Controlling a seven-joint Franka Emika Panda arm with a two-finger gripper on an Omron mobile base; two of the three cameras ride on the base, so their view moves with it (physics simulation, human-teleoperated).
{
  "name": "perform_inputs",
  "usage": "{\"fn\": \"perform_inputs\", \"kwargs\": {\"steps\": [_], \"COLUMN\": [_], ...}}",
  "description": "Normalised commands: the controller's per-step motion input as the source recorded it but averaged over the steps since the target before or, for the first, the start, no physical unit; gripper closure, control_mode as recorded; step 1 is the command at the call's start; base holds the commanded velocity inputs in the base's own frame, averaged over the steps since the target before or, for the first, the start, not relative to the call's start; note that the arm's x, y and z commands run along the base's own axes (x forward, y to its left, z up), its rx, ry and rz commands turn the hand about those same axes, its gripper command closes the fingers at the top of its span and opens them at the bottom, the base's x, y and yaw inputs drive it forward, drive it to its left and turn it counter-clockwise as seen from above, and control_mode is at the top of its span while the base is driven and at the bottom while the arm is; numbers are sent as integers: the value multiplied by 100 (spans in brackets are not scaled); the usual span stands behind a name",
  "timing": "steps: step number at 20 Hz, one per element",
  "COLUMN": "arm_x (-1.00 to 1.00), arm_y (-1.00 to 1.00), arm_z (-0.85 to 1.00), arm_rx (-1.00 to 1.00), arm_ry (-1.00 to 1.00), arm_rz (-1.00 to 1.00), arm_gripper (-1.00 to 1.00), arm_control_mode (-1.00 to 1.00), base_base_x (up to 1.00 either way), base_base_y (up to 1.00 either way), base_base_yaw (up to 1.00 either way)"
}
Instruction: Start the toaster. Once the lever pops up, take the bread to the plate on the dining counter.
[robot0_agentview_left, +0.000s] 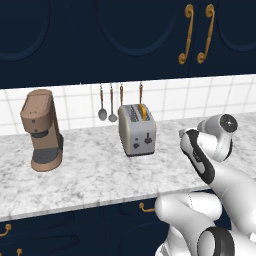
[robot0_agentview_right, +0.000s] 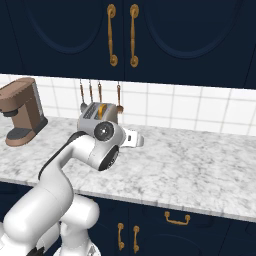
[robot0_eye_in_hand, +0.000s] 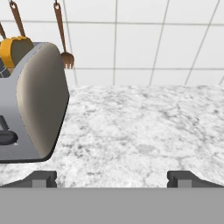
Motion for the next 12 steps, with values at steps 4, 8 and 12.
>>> {"fn": "perform_inputs", "kwargs": {"steps": [4,8,12], "arm_x": [0,0,0], "arm_y": [0,0,0], "arm_z": [0,0,0], "arm_rx": [0,0,0], "arm_ry": [0,0,0], "arm_rz": [0,0,0], "arm_gripper": [-100,-100,-100], "arm_control_mode": [-100,-100,-100], "base_base_x": [0,0,0], "base_base_y": [0,0,0], "base_base_yaw": [0,0,0]}}
